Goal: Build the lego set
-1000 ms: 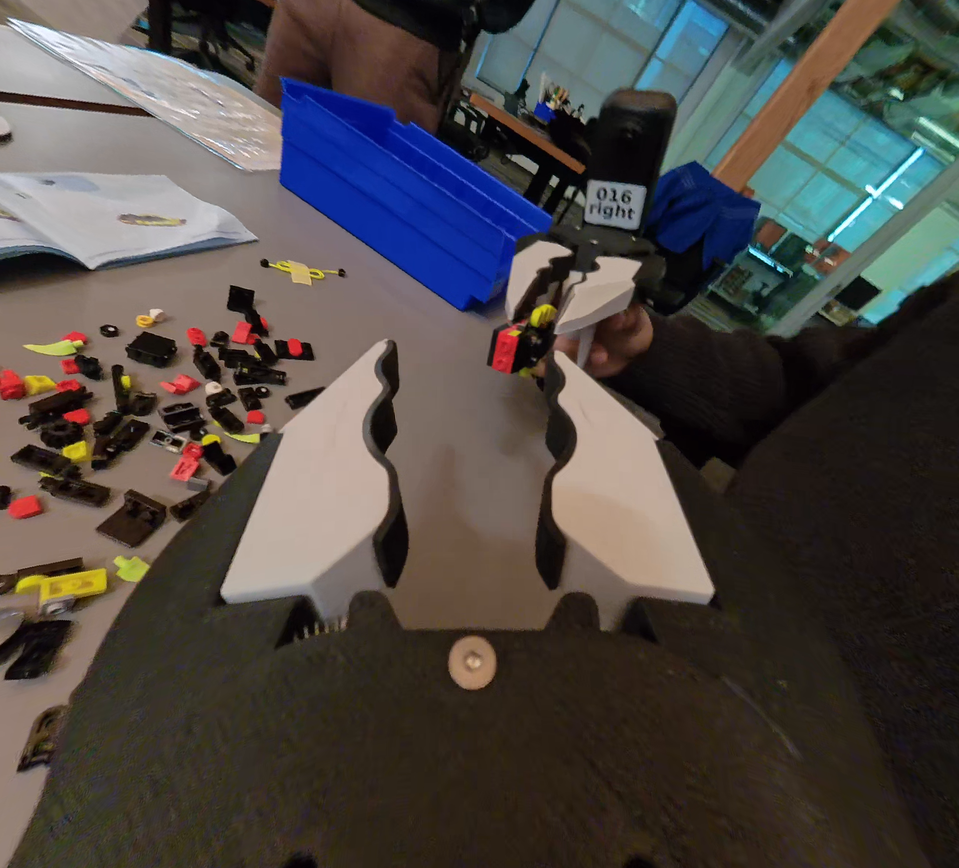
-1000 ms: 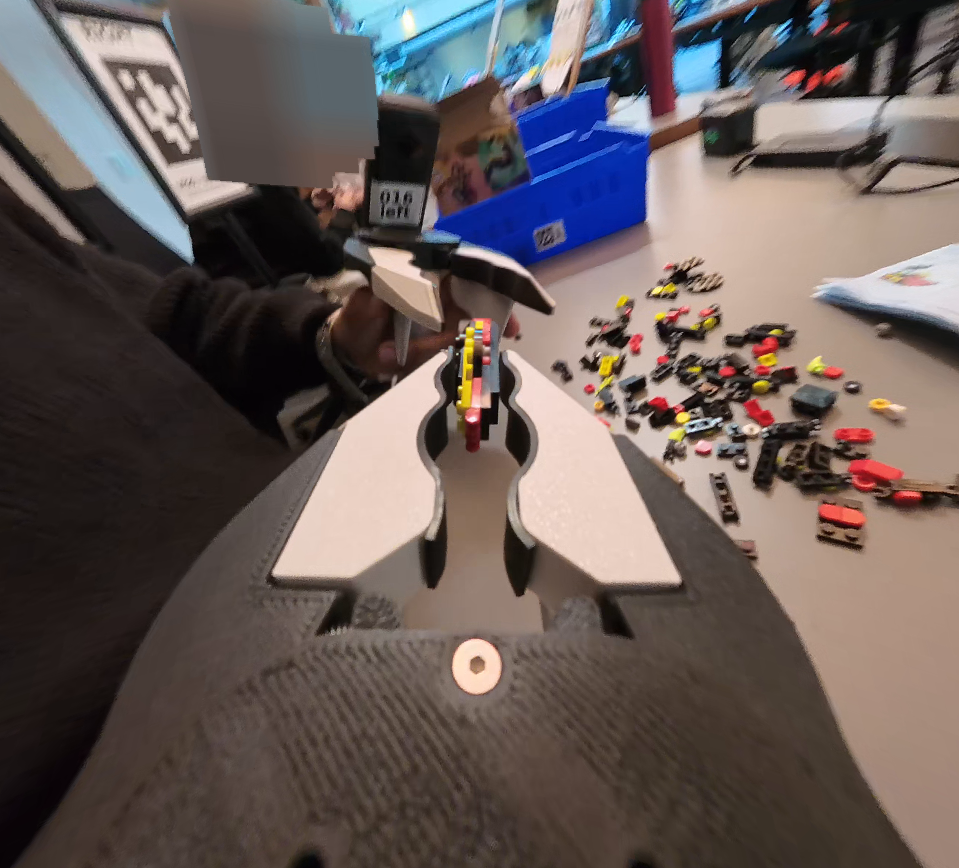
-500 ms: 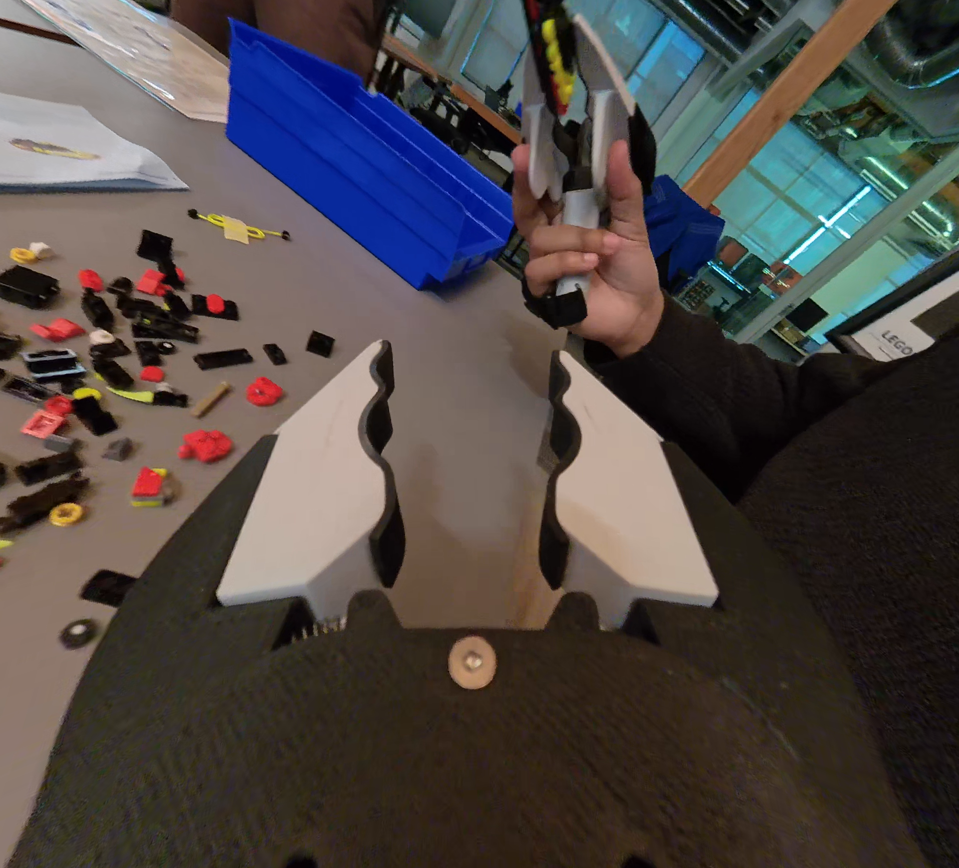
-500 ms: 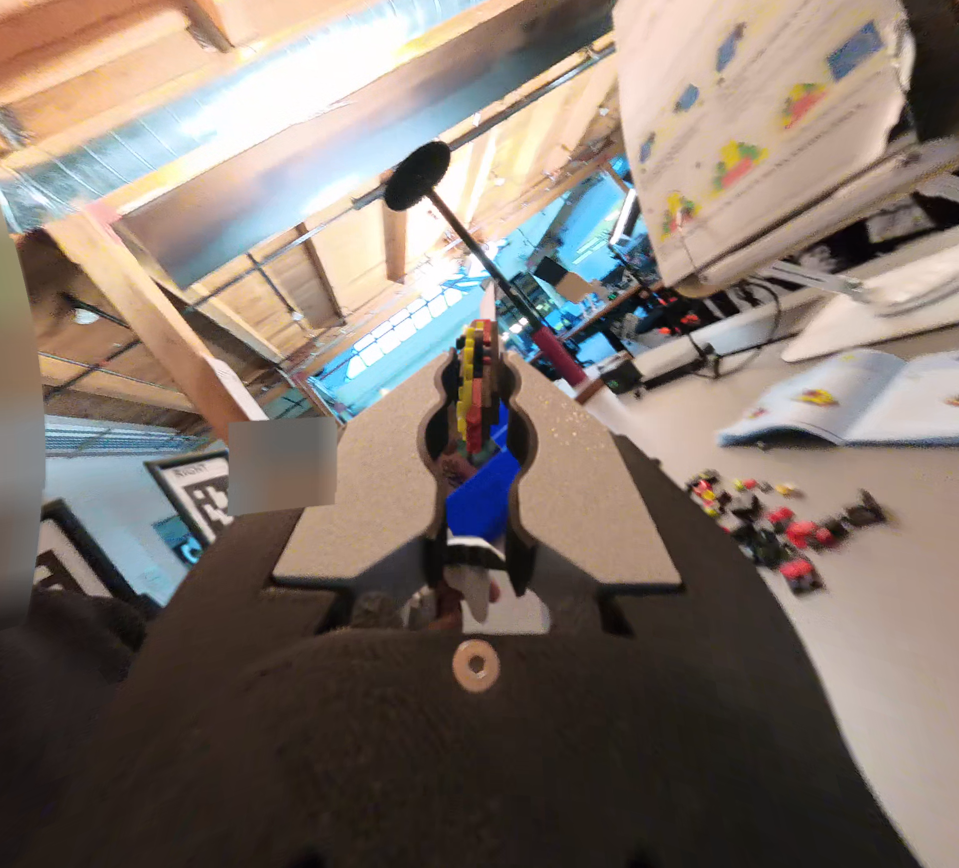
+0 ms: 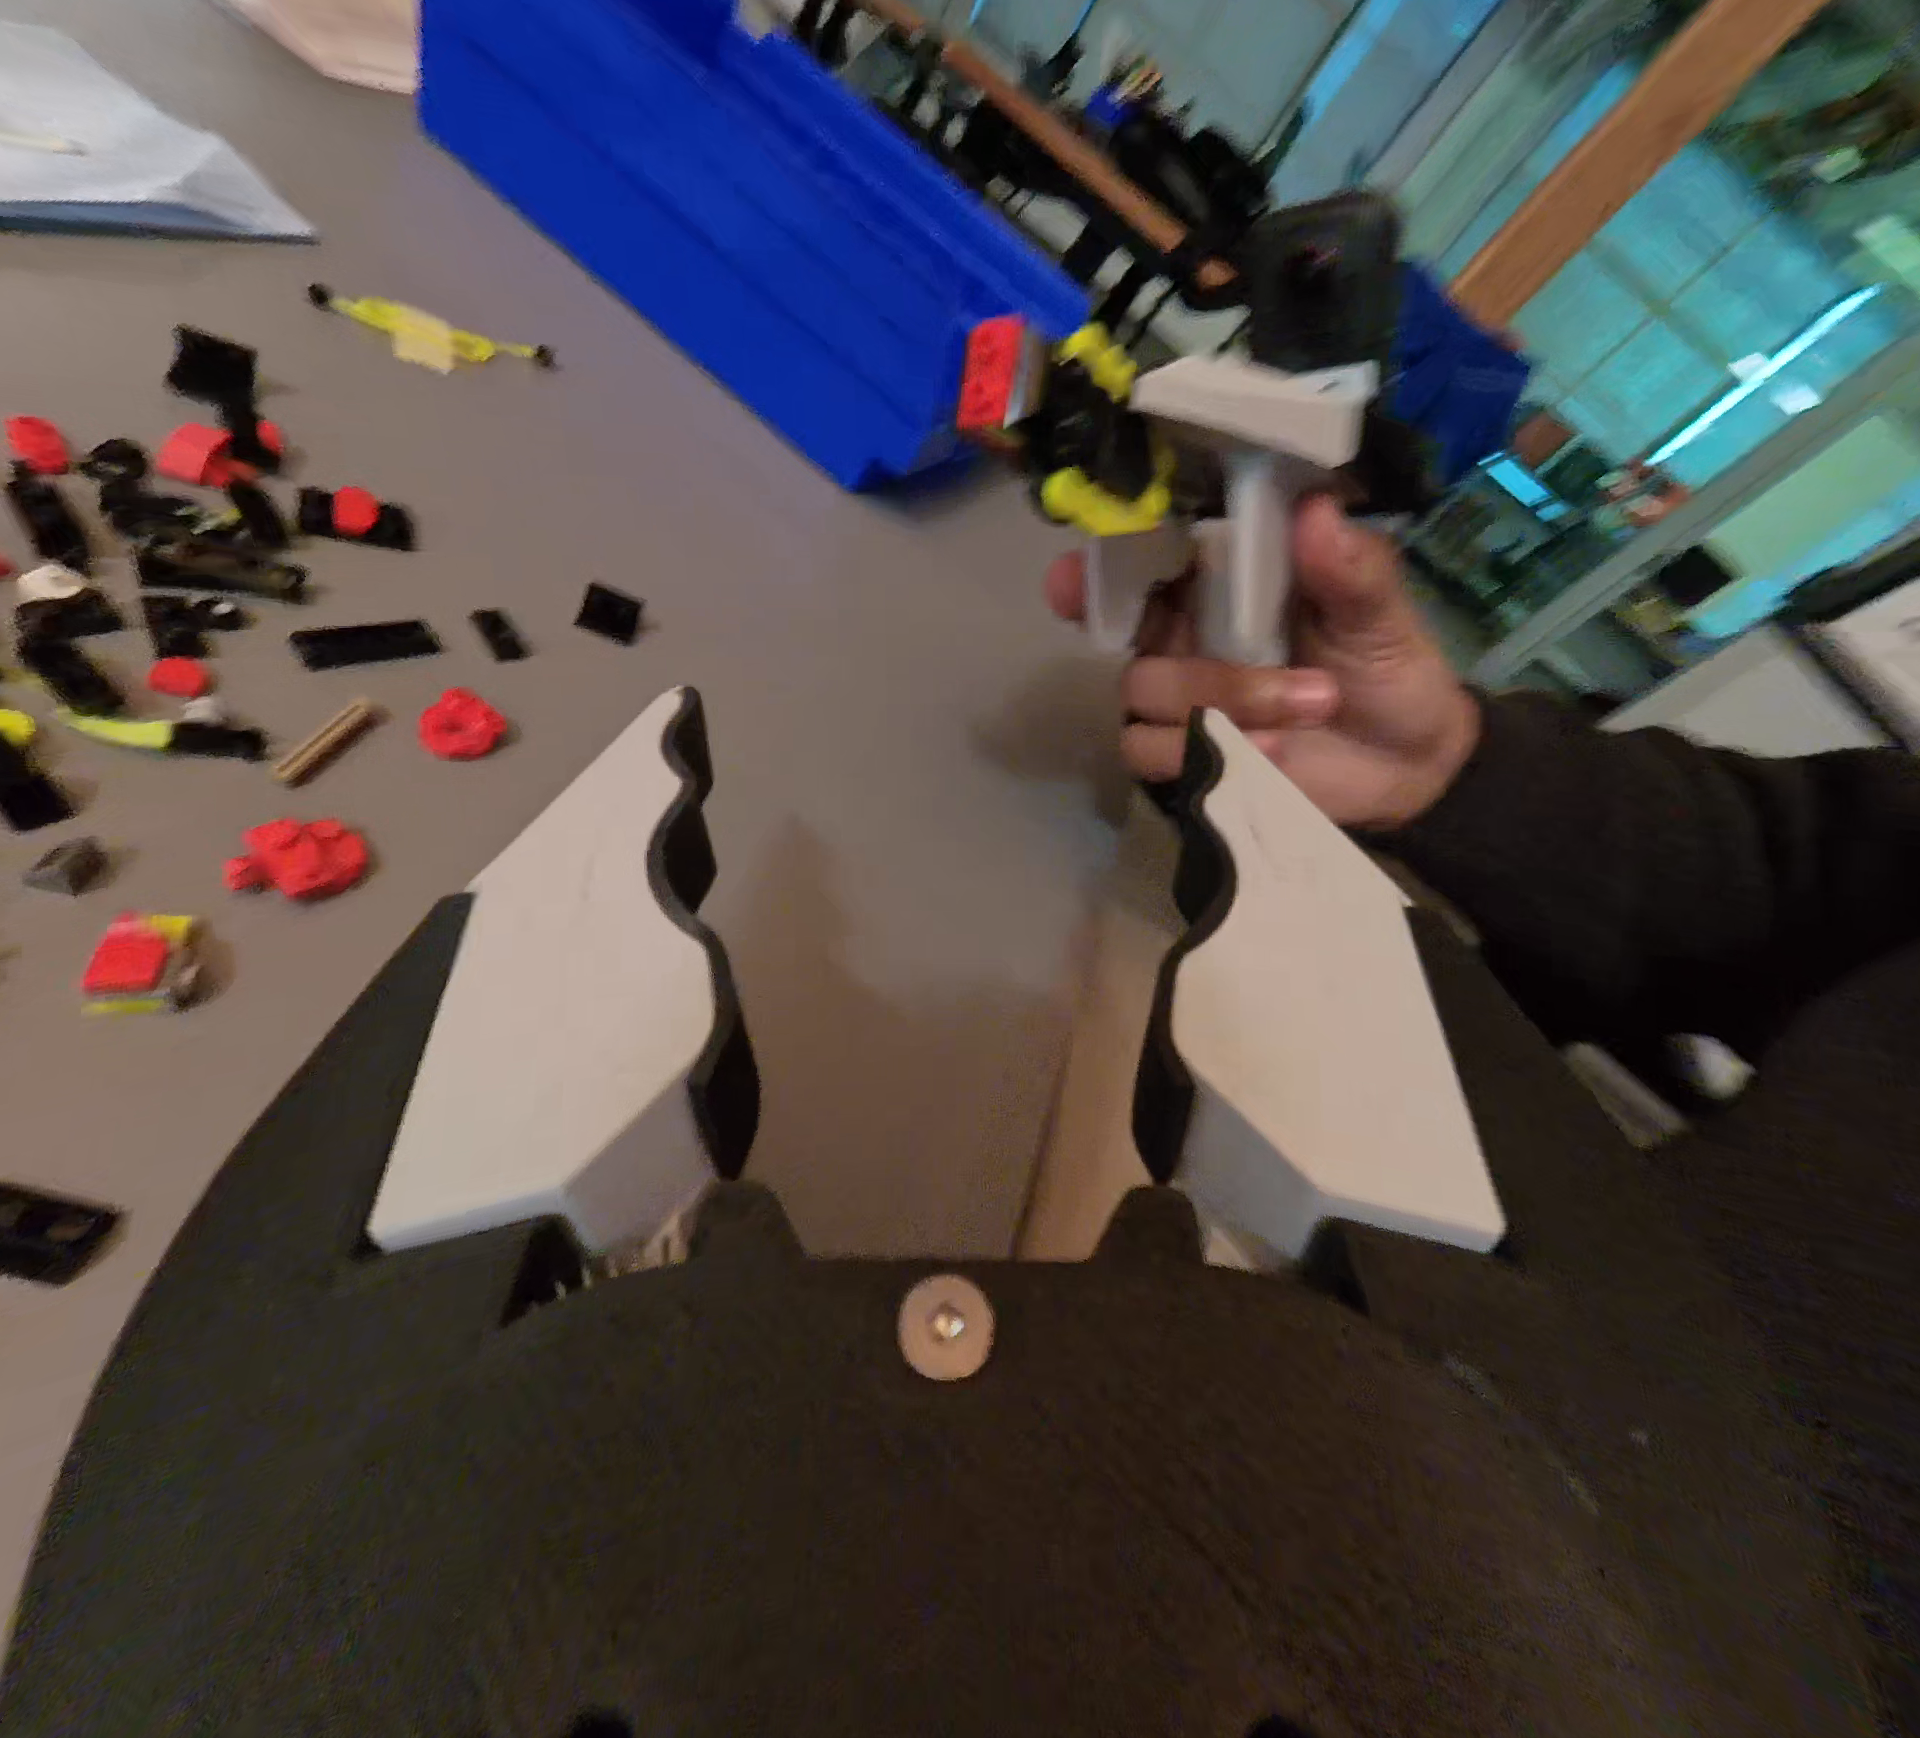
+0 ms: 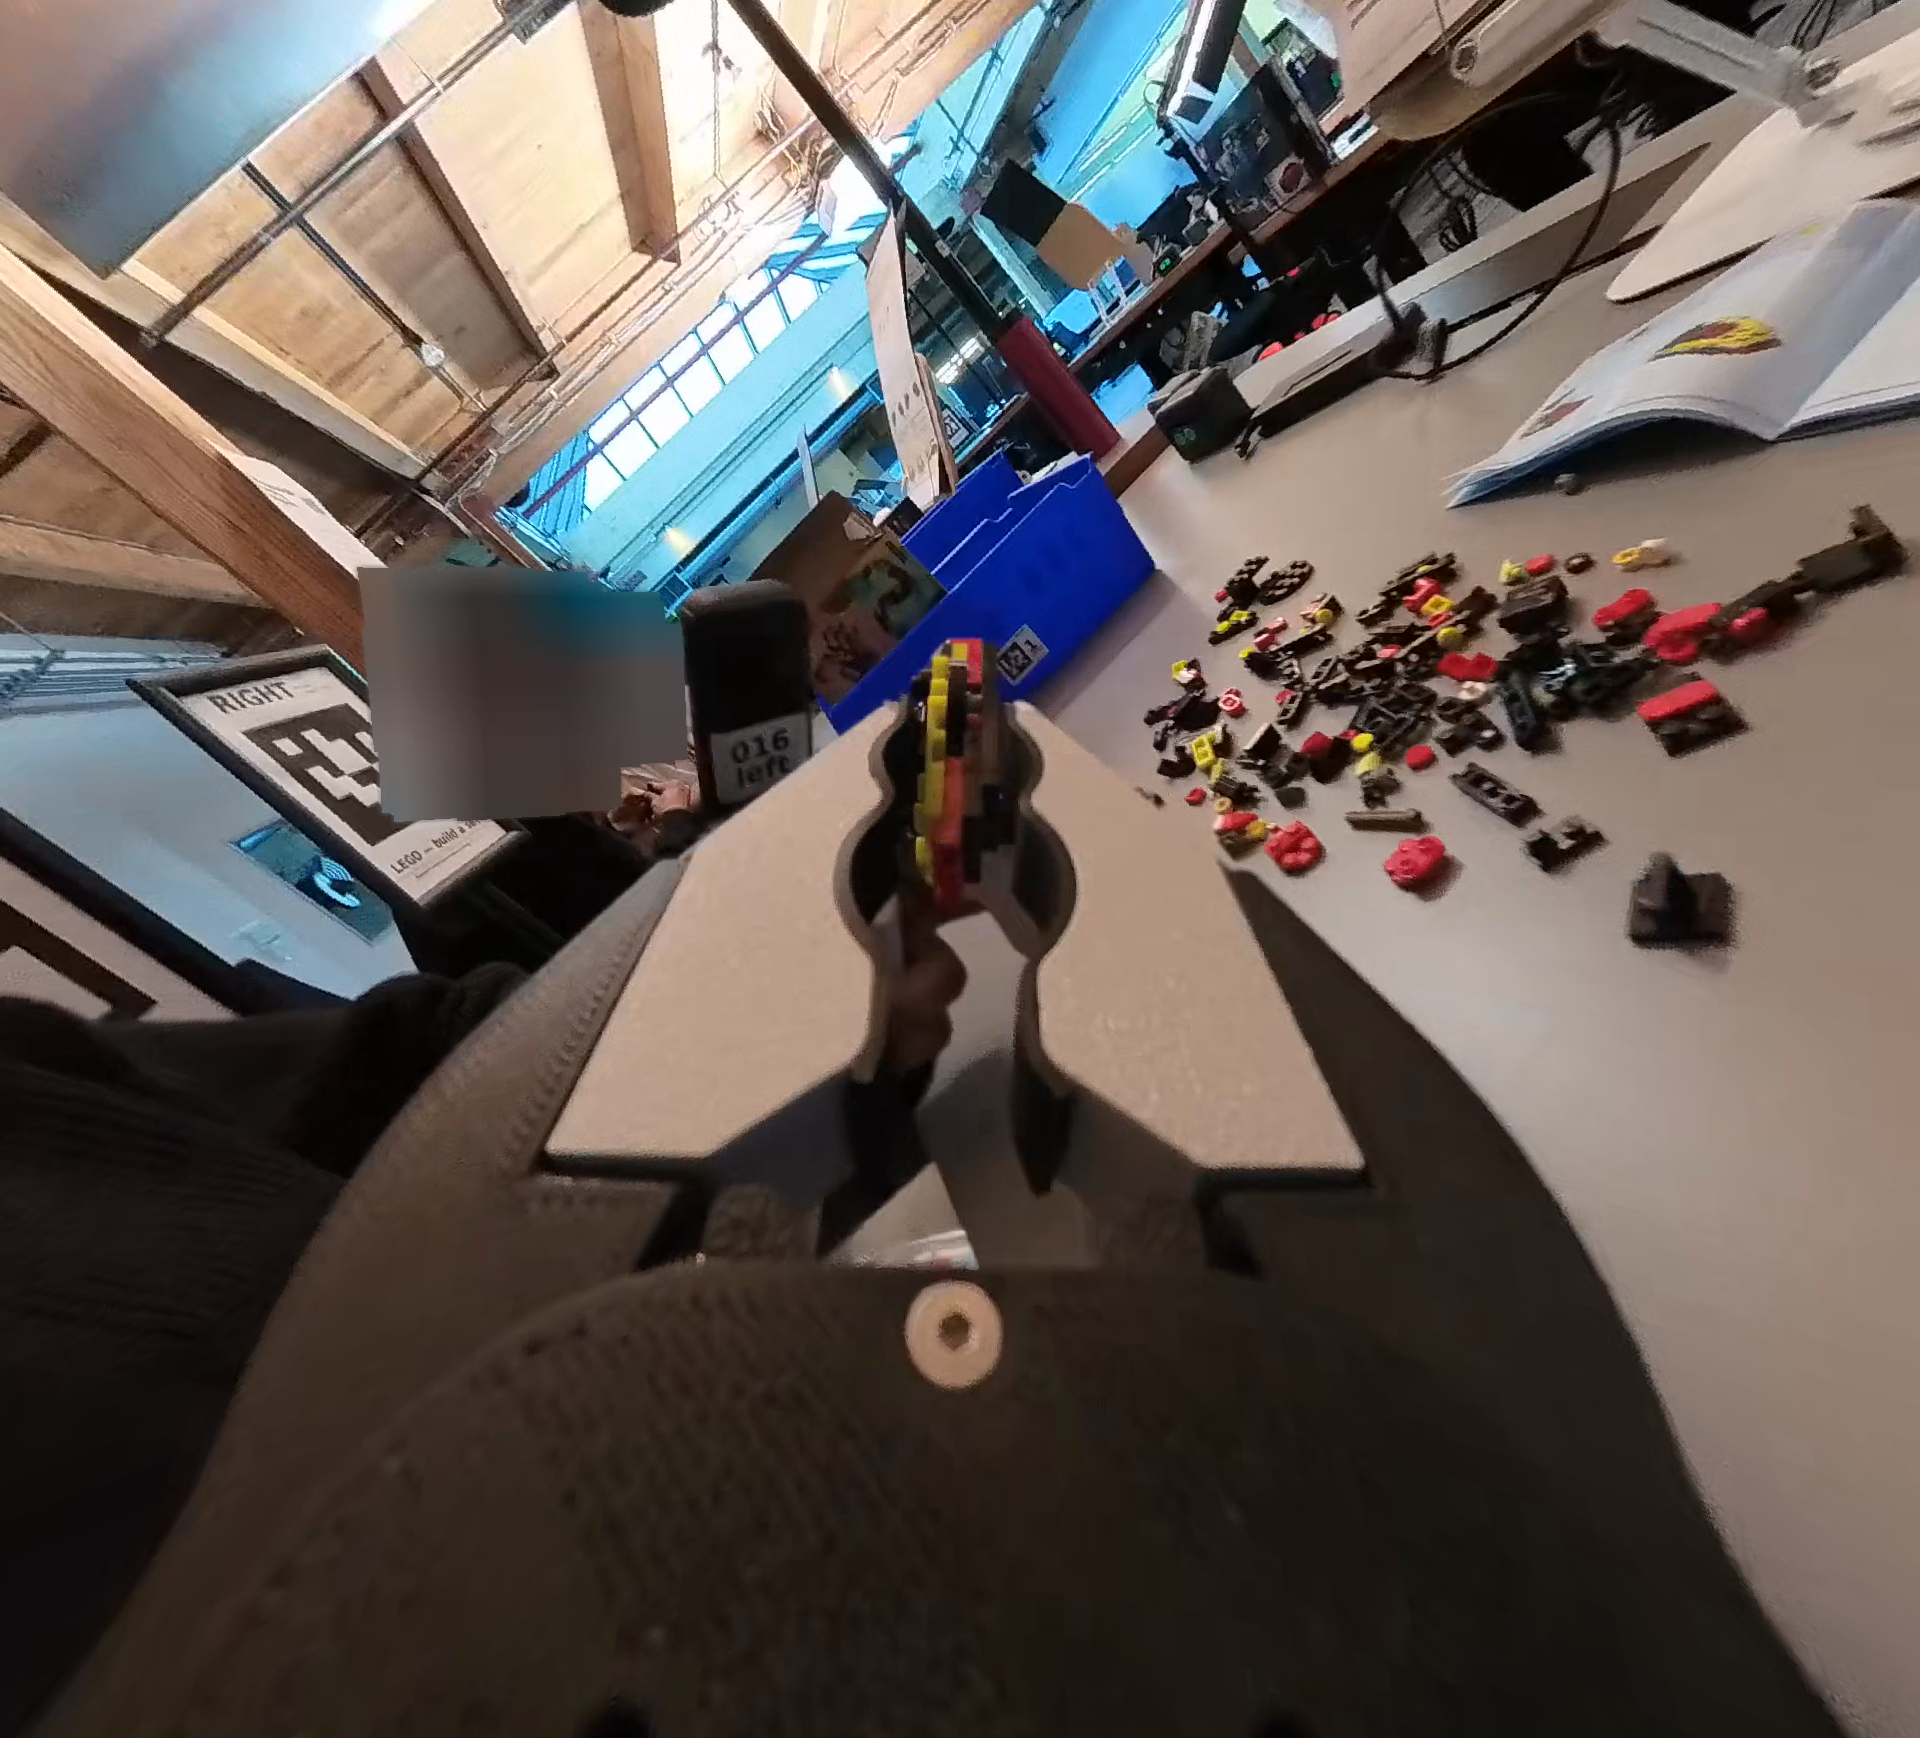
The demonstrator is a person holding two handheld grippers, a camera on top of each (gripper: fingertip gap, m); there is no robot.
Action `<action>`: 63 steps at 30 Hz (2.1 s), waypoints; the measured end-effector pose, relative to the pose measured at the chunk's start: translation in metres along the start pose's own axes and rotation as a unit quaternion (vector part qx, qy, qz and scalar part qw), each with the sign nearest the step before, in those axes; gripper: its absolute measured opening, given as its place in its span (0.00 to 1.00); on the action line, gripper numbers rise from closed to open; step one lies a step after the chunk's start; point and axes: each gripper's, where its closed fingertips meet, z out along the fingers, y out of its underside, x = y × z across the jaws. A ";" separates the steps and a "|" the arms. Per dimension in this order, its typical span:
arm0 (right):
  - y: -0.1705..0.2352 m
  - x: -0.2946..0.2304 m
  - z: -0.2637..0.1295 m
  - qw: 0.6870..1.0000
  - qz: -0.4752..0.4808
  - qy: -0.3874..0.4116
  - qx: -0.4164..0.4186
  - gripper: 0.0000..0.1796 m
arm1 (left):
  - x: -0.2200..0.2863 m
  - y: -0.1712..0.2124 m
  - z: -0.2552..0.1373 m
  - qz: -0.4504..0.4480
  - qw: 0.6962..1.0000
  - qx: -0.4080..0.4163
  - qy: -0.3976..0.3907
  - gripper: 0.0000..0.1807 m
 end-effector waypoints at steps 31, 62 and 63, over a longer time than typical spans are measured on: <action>0.007 0.010 0.021 0.996 -0.007 0.074 0.055 0.07 | 0.004 -0.019 0.017 -0.055 0.997 0.057 -0.017 0.35; 0.061 -0.026 0.087 0.989 -0.062 -0.068 -0.116 0.08 | -0.016 -0.022 -0.060 -0.146 0.983 0.110 0.008 0.28; 0.062 -0.026 0.089 0.989 -0.057 -0.071 -0.118 0.08 | -0.015 -0.022 -0.062 -0.145 0.983 0.111 0.010 0.26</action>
